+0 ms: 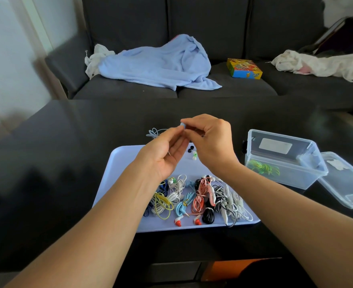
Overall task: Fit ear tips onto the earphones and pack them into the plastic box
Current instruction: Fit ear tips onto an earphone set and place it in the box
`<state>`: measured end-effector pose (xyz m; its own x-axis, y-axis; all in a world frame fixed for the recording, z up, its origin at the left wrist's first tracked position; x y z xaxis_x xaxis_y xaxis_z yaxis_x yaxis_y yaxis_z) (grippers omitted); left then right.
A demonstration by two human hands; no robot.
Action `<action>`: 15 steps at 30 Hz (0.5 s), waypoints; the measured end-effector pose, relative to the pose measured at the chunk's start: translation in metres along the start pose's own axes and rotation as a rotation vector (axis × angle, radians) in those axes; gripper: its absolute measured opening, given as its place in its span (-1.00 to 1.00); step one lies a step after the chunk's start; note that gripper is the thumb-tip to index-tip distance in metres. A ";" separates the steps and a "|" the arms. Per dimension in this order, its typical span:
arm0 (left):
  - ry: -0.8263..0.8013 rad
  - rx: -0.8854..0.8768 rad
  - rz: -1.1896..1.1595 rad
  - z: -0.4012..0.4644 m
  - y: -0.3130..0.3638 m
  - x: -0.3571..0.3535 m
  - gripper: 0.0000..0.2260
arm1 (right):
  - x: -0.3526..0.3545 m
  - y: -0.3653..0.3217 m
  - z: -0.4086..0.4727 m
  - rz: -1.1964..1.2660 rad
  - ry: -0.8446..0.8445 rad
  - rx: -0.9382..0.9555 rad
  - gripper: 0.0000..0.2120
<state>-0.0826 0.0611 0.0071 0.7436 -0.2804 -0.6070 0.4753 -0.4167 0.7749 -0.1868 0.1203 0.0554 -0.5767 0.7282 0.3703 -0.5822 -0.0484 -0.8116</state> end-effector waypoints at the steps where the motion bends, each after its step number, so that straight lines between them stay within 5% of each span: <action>1: -0.003 -0.010 0.029 0.002 0.000 0.002 -0.94 | -0.002 0.001 0.000 -0.029 -0.015 0.005 -0.80; 15: -0.012 -0.045 0.014 0.003 0.000 -0.005 -0.96 | 0.003 0.000 -0.002 0.030 0.079 -0.035 -0.79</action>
<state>-0.0884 0.0597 0.0095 0.7445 -0.2967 -0.5980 0.4858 -0.3737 0.7902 -0.1878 0.1234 0.0553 -0.5457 0.7788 0.3093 -0.5439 -0.0483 -0.8378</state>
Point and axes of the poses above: each hand's wrist, its own z-axis towards the middle knuckle, its own x-axis out of the back of the hand, y = z × x, the point moved 7 cm from there along z, towards the middle knuckle, and after that the axes turned 14 degrees about -x, right-handed, at the moved point
